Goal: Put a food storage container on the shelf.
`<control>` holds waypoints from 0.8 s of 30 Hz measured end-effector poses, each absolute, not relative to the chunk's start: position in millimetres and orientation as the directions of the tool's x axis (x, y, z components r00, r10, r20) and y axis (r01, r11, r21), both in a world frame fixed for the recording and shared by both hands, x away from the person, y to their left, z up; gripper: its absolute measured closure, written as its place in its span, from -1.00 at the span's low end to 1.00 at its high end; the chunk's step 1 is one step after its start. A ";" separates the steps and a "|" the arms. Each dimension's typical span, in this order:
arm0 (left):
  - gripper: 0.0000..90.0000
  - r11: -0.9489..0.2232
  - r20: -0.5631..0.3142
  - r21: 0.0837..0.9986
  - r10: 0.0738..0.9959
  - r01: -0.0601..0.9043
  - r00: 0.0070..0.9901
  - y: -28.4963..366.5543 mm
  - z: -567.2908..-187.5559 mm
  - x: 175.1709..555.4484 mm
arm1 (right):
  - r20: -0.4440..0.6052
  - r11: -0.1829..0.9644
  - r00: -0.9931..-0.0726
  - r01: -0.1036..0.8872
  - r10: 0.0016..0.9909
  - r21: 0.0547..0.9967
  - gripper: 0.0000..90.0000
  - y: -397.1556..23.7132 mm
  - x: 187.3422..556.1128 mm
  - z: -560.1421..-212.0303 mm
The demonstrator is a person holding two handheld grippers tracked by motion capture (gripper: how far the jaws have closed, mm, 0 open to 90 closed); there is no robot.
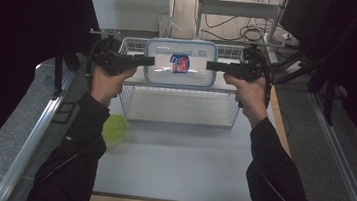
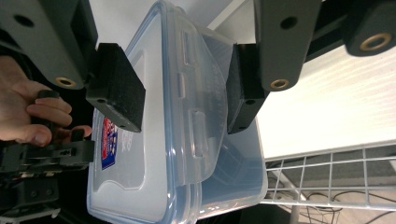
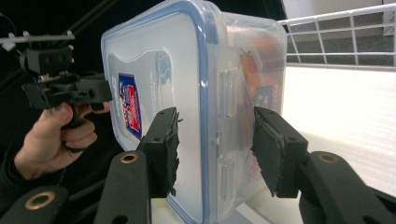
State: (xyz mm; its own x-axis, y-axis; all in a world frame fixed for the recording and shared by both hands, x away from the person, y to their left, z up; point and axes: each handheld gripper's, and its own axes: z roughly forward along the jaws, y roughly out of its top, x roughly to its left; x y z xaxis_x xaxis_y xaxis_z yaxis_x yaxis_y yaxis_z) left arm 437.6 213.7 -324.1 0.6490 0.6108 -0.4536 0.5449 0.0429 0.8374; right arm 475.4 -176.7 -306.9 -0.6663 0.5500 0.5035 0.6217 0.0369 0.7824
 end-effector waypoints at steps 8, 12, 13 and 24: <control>0.05 0.010 -0.405 0.855 0.636 0.518 0.656 210.1 -323.0 433.9 | 0.521 0.011 -0.663 0.623 0.537 0.782 0.15 -179.4 478.5 -310.5; 0.02 -0.007 -0.387 0.858 0.649 0.514 0.655 208.5 -321.1 433.3 | 0.521 0.009 -0.660 0.624 0.542 0.781 0.13 -178.6 478.4 -310.3; 0.02 -0.006 -0.389 0.856 0.650 0.516 0.653 208.2 -320.9 433.3 | 0.521 0.009 -0.660 0.624 0.542 0.781 0.13 -178.6 478.4 -310.3; -0.12 -0.075 -0.311 0.849 0.731 0.523 0.608 194.5 -324.4 436.5 | 0.510 0.011 -0.644 0.627 0.570 0.779 0.03 -175.8 479.5 -312.8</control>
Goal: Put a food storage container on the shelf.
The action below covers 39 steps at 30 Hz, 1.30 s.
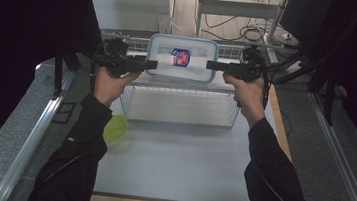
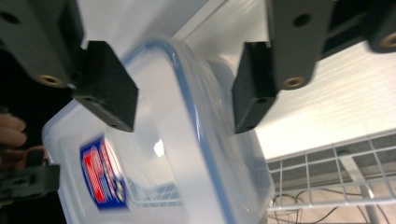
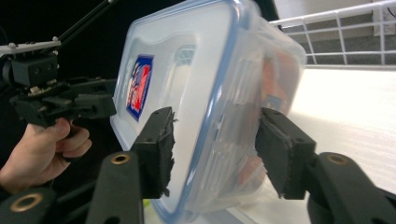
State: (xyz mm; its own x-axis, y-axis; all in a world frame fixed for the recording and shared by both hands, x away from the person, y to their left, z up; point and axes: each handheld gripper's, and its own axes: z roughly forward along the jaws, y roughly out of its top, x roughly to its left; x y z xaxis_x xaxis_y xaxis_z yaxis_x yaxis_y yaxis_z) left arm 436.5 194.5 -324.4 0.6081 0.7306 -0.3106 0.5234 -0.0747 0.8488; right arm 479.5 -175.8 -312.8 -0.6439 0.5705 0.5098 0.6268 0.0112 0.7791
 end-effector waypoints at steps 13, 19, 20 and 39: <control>-0.40 -0.026 -0.310 0.879 0.726 0.475 0.613 187.9 -327.0 436.2 | 0.437 -0.019 -0.611 0.568 0.660 0.823 -0.02 -183.6 486.8 -313.4; -0.16 -0.040 -0.231 0.919 0.750 0.392 0.619 195.3 -327.4 406.6 | 0.344 0.020 -0.649 0.484 0.679 0.875 0.33 -198.8 464.8 -308.9; -0.04 -0.054 -0.214 0.922 0.753 0.383 0.622 195.3 -329.6 401.6 | 0.327 0.035 -0.659 0.473 0.677 0.880 0.45 -200.6 460.2 -309.4; 0.89 -0.082 -0.206 0.900 0.786 0.428 0.583 174.9 -356.2 412.1 | 0.160 0.260 -0.709 0.446 0.686 0.857 0.99 -166.9 457.4 -335.8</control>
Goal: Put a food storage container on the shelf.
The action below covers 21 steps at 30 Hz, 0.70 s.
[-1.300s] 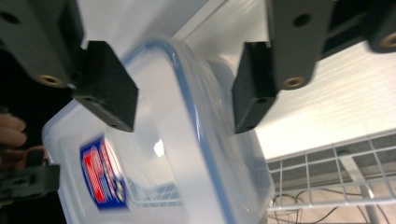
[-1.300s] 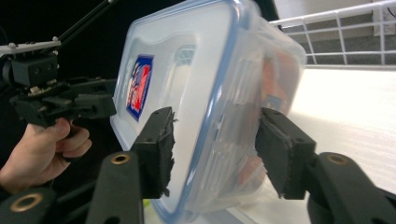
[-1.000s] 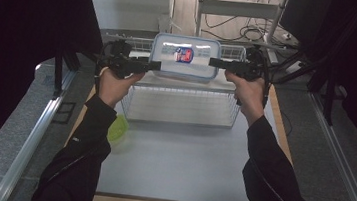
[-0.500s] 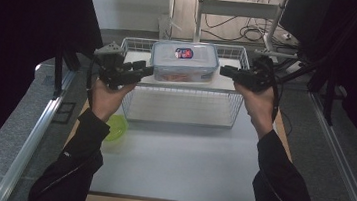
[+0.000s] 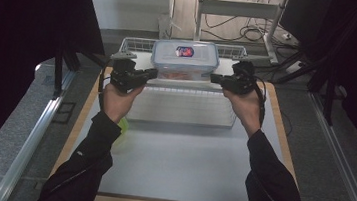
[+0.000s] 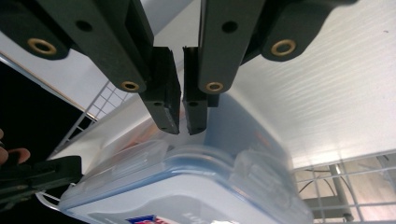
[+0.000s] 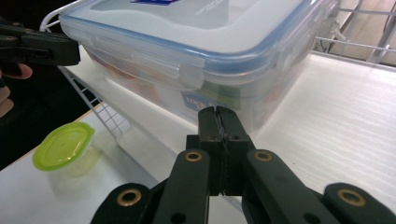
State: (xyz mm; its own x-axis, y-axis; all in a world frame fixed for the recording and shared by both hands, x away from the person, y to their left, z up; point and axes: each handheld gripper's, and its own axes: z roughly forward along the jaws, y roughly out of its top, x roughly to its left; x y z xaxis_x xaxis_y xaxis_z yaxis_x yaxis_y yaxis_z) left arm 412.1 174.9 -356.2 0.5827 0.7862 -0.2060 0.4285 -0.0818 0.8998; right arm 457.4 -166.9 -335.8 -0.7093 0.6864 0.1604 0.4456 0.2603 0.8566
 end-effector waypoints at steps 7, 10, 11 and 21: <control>0.87 -0.033 -0.246 0.892 0.801 0.450 0.545 179.4 -359.3 426.0 | 0.168 0.244 -0.699 0.450 0.695 0.859 0.99 -161.6 466.6 -337.2; 0.87 -0.021 -0.250 0.892 0.809 0.451 0.532 179.2 -359.1 428.4 | 0.178 0.243 -0.707 0.452 0.685 0.858 0.99 -158.8 467.5 -337.6; 0.87 -0.018 -0.245 0.893 0.818 0.450 0.520 179.5 -359.1 429.5 | 0.169 0.255 -0.713 0.446 0.680 0.858 0.99 -155.6 467.0 -338.0; 0.75 -0.076 -0.196 0.902 0.805 0.425 0.560 175.4 -355.9 415.2 | 0.171 0.251 -0.713 0.446 0.680 0.859 0.89 -156.4 462.8 -340.0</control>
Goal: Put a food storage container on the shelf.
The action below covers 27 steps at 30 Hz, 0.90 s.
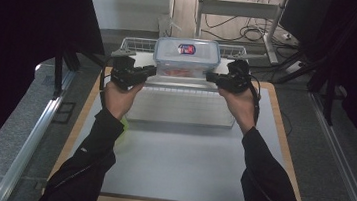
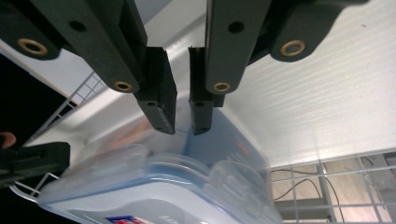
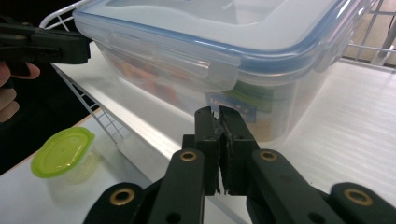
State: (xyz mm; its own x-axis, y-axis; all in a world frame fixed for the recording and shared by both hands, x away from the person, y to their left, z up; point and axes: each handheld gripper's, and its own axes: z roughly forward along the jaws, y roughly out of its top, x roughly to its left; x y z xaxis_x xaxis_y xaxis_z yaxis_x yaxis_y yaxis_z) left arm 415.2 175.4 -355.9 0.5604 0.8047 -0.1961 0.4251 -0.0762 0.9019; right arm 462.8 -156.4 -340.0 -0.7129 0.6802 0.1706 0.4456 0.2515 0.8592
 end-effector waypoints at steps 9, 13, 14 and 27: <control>0.33 -0.148 -0.143 0.906 0.776 0.397 0.615 169.8 -358.0 388.7 | 0.163 0.265 -0.742 0.423 0.650 0.866 0.52 -158.5 446.5 -340.8; 0.08 -0.191 -0.112 0.903 0.760 0.385 0.640 166.0 -364.0 375.7 | 0.163 0.269 -0.751 0.418 0.640 0.868 0.28 -160.6 438.1 -344.1; 0.08 -0.207 -0.099 0.902 0.756 0.380 0.647 164.9 -366.4 371.8 | 0.163 0.269 -0.753 0.416 0.637 0.869 0.23 -161.2 436.4 -345.0; -0.48 -0.261 -0.080 0.890 0.718 0.373 0.692 159.3 -398.5 339.9 | 0.119 0.310 -0.779 0.378 0.615 0.873 -0.27 -168.0 404.0 -364.1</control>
State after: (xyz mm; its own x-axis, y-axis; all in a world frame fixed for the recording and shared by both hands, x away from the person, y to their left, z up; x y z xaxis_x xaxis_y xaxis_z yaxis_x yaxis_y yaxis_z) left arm 339.9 159.3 -398.5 0.6918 0.7176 -0.0801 0.3735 -0.2606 0.8903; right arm 404.0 -168.0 -364.1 -0.7795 0.6150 0.1190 0.3775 0.3096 0.8727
